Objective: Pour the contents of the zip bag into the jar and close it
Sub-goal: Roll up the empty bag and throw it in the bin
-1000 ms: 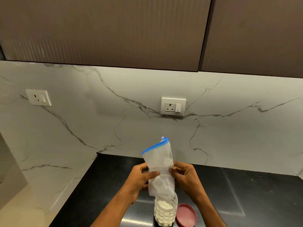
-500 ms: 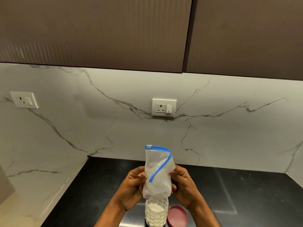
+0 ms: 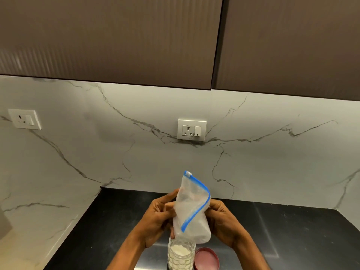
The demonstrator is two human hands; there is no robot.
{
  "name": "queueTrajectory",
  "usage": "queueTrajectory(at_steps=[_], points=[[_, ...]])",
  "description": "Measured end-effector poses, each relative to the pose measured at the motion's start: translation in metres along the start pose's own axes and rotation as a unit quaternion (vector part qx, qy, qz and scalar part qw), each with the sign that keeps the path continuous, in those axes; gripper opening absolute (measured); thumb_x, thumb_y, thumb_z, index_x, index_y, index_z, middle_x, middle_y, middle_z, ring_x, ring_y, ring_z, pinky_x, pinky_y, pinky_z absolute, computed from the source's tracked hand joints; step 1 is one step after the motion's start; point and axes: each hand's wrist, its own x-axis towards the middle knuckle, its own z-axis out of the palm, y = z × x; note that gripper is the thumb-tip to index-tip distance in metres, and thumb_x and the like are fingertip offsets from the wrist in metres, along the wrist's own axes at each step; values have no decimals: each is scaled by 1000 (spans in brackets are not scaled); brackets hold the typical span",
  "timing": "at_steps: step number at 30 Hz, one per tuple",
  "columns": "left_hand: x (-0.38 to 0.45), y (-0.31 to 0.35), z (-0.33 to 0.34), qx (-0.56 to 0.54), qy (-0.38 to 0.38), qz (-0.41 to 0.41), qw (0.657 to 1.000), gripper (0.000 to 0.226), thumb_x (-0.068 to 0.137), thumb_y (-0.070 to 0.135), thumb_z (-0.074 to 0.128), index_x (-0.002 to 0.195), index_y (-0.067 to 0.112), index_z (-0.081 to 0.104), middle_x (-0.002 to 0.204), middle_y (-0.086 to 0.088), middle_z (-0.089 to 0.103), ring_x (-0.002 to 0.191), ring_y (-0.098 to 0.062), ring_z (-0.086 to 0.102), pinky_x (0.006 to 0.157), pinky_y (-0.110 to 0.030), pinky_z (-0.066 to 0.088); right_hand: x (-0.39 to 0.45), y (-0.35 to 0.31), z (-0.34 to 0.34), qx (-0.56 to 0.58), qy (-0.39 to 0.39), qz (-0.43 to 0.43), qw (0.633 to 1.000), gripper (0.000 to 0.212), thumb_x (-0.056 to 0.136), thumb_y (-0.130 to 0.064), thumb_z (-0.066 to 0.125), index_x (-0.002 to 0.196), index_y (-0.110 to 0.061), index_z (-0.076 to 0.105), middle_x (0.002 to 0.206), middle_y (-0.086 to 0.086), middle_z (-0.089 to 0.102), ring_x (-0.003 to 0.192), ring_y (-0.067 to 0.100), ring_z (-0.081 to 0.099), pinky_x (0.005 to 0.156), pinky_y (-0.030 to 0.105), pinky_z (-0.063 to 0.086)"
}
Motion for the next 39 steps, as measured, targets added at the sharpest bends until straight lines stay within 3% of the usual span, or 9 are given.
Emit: queueTrajectory(at_steps=[4,9,12,15,18,21,27,33,39], points=[[-6,-6,-3,7,5,12,1000,42,79,36,79,117,19,74,117,-21,71,99,-37,72,76,-42,63,2,11,6,78,3,0,997,33,85,-10,55,112,-13,74,115,21,69,98,34,70,77,41,61],[-10,-10,-12,83,48,22,995,32,102,11,46,113,21,75,109,-20,73,88,-54,66,74,-48,61,0,4,0,21,-80,33,996,61,81,-41,74,138,-29,53,130,18,62,111,45,61,85,52,57],[-17,-1,-19,156,46,24,986,40,105,4,39,115,22,73,99,-21,74,63,-33,67,56,-34,60,3,-5,-7,19,-149,123,981,76,75,-67,67,142,-41,40,133,24,57,109,49,60,84,51,57],[-22,0,-21,212,18,21,977,41,103,-3,37,119,13,71,91,-20,75,55,-23,67,50,-29,57,6,-6,3,-31,-129,161,978,91,59,-78,69,135,-30,52,125,17,65,109,41,65,79,46,59],[-26,-2,-19,226,9,36,973,38,101,-4,41,113,13,72,98,-14,75,77,-27,73,62,-36,61,7,-3,15,-104,-136,136,976,71,73,-53,78,132,-24,54,121,12,67,102,28,69,82,45,59],[-30,-2,-22,203,35,41,978,31,99,11,51,119,23,71,110,-10,73,102,-38,70,89,-59,56,9,-2,22,-154,-124,114,974,54,83,-15,77,131,-26,55,124,9,64,107,32,67,88,56,55],[-36,7,-33,152,26,-70,986,83,70,83,56,143,43,44,136,0,63,122,-20,63,106,-46,49,10,12,44,-346,-60,18,936,67,72,-18,84,128,-36,51,115,-2,61,96,18,68,67,33,62],[-55,5,-39,217,17,-103,971,111,74,32,85,154,44,9,149,3,42,128,-21,56,105,-38,51,18,30,65,-377,-24,-28,925,51,79,-16,78,123,-31,57,116,-8,62,100,13,65,80,27,60],[-90,-4,-72,145,1,-123,982,80,79,23,83,146,30,40,141,-7,57,132,-29,55,109,-54,45,25,39,79,-95,-83,77,989,33,83,2,70,113,-13,68,111,12,70,102,31,70,79,48,60]])
